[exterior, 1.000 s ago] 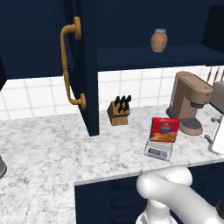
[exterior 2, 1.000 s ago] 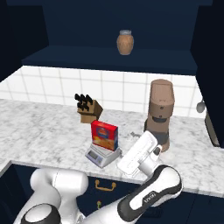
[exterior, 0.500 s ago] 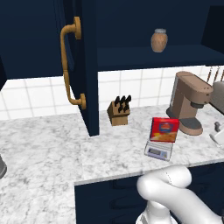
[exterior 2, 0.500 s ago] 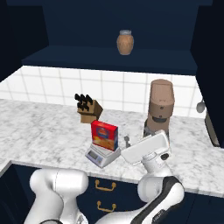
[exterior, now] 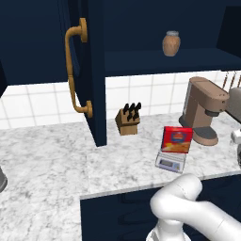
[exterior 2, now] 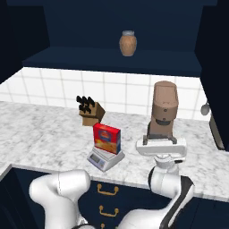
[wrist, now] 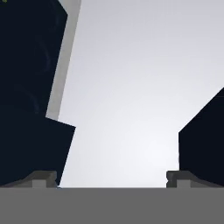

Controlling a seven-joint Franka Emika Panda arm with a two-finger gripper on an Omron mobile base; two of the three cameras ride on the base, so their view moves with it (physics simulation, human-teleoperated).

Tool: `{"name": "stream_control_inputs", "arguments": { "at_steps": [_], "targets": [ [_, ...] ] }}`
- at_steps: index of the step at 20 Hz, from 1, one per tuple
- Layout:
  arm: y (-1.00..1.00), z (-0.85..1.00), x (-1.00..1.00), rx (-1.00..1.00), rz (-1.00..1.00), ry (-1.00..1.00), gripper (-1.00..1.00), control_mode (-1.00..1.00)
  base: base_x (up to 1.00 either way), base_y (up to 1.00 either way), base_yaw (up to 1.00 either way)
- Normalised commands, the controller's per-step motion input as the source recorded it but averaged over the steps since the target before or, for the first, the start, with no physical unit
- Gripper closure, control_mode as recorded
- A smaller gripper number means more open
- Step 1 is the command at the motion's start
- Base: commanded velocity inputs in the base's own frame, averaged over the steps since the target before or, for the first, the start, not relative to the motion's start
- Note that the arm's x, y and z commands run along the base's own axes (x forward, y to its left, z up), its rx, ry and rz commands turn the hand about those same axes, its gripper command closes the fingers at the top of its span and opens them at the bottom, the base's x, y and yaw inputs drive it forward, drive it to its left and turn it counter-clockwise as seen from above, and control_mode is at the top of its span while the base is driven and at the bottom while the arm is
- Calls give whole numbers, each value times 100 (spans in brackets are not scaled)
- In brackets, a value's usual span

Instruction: Pick the boxed food and place it on the digital scale for weighing, and close the cabinet.

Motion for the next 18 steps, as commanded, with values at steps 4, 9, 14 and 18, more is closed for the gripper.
{"name": "stream_control_inputs", "arguments": {
  "at_steps": [4,9,14,18],
  "targets": [
    [-44,16,-24,1,-5,27,-100,-100,0,0,0],
    [-34,16,-27,-10,-14,58,-100,-100,0,0,0],
    [-20,5,-6,9,-2,27,-100,-100,0,0,0],
    [-35,-14,7,14,0,0,-100,-100,0,0,0]
  ]
}}
